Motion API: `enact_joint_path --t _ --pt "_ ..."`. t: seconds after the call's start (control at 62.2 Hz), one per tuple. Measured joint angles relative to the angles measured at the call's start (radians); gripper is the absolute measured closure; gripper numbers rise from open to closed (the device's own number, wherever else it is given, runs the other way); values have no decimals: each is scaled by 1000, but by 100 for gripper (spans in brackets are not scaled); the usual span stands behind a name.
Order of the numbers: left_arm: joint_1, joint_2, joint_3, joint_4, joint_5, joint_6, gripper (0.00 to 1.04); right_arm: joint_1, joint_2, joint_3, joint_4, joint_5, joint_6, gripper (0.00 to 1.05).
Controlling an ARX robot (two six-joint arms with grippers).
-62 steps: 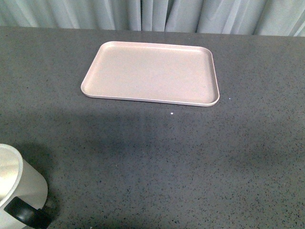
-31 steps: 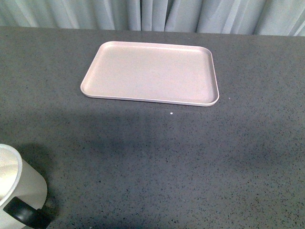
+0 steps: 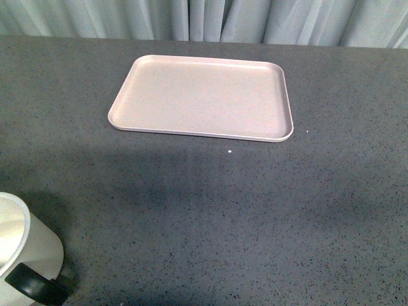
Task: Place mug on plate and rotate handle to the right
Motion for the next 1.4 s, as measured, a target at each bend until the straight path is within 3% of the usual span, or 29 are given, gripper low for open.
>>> enact_joint_path --t 0.434,1.012,1.398 --pt "-56 82 3 -2 35 4 9 0 0 0 0 0 0 9" --pt "-35 288 13 32 138 53 9 0 0 0 0 0 0 9" --pt "-51 336 35 43 192 -8 67 0 0 0 0 0 0 9"
